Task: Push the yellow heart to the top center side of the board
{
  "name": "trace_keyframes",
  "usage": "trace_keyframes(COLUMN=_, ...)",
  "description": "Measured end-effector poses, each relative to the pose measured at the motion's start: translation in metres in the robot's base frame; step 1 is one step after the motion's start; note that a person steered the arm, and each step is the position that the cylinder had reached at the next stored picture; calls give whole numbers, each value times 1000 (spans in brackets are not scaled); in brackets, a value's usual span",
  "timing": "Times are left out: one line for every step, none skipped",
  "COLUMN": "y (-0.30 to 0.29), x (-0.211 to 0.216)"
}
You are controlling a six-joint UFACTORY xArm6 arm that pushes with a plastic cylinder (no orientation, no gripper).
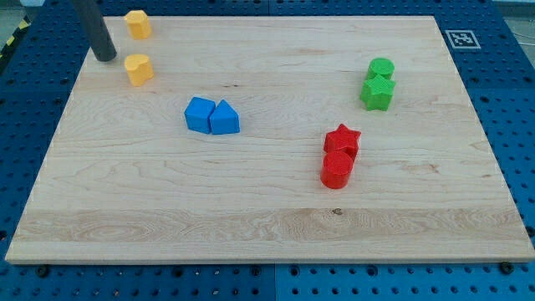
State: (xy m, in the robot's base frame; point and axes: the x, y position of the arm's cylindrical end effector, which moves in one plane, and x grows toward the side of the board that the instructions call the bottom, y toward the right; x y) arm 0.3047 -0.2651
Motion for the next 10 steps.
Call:
trace_keyframes(y=0, x=28)
trace_keyframes(y=18, x=47)
trace_keyframes(y=47, x=45)
trace_keyframes(y=49, x=45)
trace_keyframes(y=52, x=45)
trace_keyframes(y=60, x=45)
trace_keyframes(y=65, x=45)
trace_keyframes(y=73, x=45)
trace_keyframes(y=86, x=45)
trace_keyframes(y=100, x=45)
